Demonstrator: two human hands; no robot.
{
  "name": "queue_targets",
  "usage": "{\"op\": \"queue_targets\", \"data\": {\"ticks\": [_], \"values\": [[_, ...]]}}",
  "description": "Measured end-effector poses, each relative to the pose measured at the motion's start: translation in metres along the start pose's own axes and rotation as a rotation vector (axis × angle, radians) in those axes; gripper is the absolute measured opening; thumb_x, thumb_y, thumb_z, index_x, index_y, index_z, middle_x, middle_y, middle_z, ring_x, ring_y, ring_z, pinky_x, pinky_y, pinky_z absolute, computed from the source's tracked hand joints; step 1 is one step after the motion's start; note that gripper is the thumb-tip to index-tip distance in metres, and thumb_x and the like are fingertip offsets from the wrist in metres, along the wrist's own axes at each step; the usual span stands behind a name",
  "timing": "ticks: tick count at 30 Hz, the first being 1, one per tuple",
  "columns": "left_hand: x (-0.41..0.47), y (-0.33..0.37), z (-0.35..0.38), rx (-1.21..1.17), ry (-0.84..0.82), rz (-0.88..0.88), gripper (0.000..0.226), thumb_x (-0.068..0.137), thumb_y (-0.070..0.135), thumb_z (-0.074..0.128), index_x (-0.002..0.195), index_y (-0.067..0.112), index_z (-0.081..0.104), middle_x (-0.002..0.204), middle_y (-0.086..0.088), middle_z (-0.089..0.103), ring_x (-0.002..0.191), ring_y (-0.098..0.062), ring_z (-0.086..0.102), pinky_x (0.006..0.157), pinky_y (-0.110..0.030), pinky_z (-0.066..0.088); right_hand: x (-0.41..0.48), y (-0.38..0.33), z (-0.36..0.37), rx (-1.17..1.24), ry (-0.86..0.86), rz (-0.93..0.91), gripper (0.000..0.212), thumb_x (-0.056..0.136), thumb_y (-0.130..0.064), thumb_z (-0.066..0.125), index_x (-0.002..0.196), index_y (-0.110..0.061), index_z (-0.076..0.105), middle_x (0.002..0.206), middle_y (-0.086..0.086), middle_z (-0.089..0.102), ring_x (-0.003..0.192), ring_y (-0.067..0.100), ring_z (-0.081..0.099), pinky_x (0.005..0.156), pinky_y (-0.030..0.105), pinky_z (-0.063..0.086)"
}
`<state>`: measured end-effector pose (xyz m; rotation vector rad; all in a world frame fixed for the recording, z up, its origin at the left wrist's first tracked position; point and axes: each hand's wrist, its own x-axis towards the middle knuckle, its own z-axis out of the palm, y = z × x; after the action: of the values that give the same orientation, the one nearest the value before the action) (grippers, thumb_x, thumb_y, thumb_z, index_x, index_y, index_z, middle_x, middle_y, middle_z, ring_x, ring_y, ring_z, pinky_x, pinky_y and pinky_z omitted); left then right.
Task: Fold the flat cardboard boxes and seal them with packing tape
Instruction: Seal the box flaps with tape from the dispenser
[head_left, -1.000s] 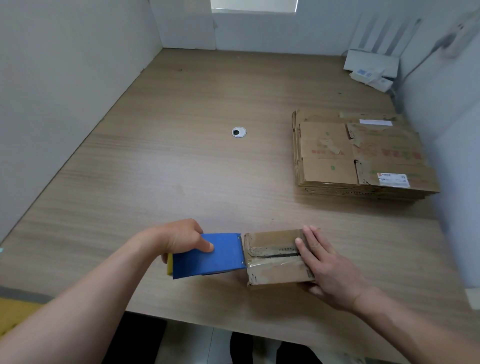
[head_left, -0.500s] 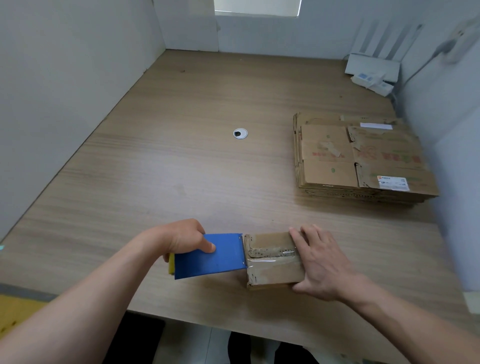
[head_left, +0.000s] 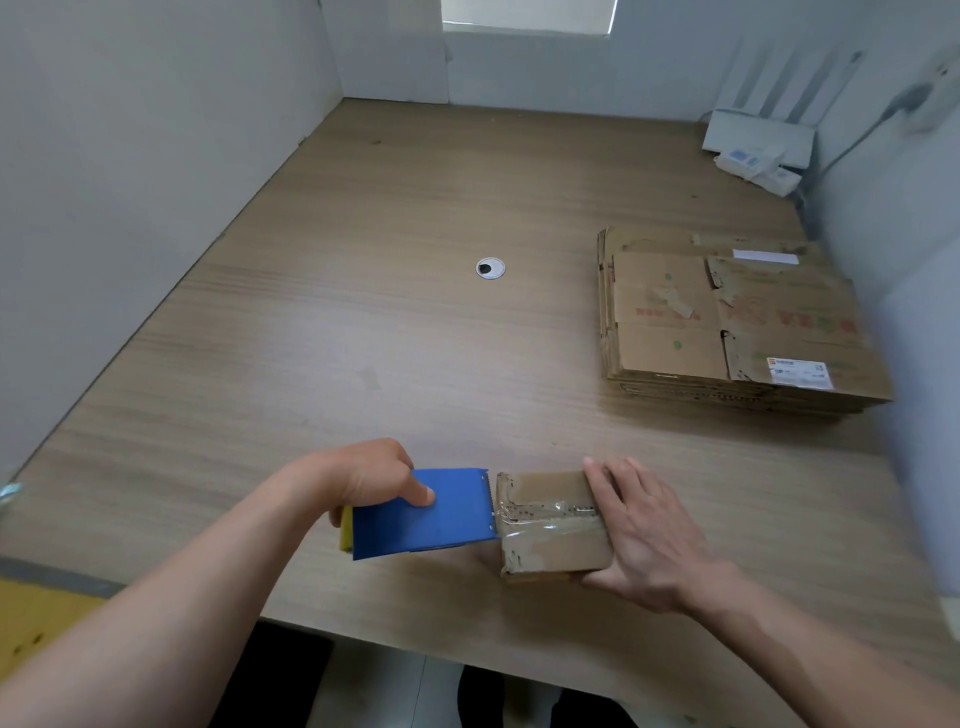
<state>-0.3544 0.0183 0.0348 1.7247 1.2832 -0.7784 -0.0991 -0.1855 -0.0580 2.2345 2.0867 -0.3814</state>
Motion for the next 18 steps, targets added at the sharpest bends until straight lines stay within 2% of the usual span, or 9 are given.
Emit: {"op": "queue_targets", "data": {"ticks": [2,8,13,16,18], "values": [[0.000,0.005,-0.001,0.035,0.002,-0.015,0.031,0.090,0.041,0.063,0.107,0.015,0.065,0.101,-0.006,0.063,0.093,-0.028,0.062,0.072,-0.041,0.055,0.000,0.000,0.001,-0.008,0.004,0.000,0.129,0.061,-0.092,0.049,0.156,-0.008,0.023,0.143,0.010,0.036,0.134,0.033,0.035,0.112,0.048,0.038],[-0.006,0.027,-0.010,0.171,0.024,-0.003,0.036,0.093,0.042,0.061,0.113,0.012,0.065,0.097,-0.002,0.061,0.078,-0.016,0.056,0.055,-0.031,0.044,0.001,0.000,0.001,0.003,0.008,-0.003,0.127,0.060,-0.089,0.053,0.154,-0.007,0.029,0.140,0.011,0.039,0.131,0.035,0.039,0.109,0.050,0.042],[-0.010,0.040,-0.008,0.242,0.042,0.000,0.036,0.095,0.042,0.059,0.113,0.011,0.064,0.087,0.001,0.057,0.071,-0.011,0.051,0.051,-0.026,0.037,0.001,0.000,0.002,0.013,0.019,-0.006,0.124,0.061,-0.089,0.053,0.151,-0.006,0.034,0.139,0.011,0.041,0.130,0.036,0.041,0.108,0.051,0.042],[-0.007,0.047,-0.005,0.274,0.084,0.017,0.029,0.093,0.041,0.061,0.091,0.012,0.061,0.082,0.000,0.055,0.069,-0.014,0.050,0.055,-0.029,0.036,0.000,0.000,0.002,0.014,0.023,-0.007,0.124,0.061,-0.088,0.054,0.151,-0.006,0.035,0.138,0.011,0.042,0.129,0.035,0.041,0.108,0.051,0.043],[-0.006,0.049,-0.002,0.310,0.130,0.035,0.033,0.091,0.042,0.062,0.076,0.014,0.054,0.076,-0.001,0.054,0.067,-0.016,0.049,0.058,-0.030,0.035,0.000,-0.002,0.000,0.019,0.032,-0.004,0.123,0.058,-0.087,0.056,0.150,-0.006,0.037,0.136,0.010,0.043,0.127,0.035,0.043,0.107,0.050,0.044]]}}
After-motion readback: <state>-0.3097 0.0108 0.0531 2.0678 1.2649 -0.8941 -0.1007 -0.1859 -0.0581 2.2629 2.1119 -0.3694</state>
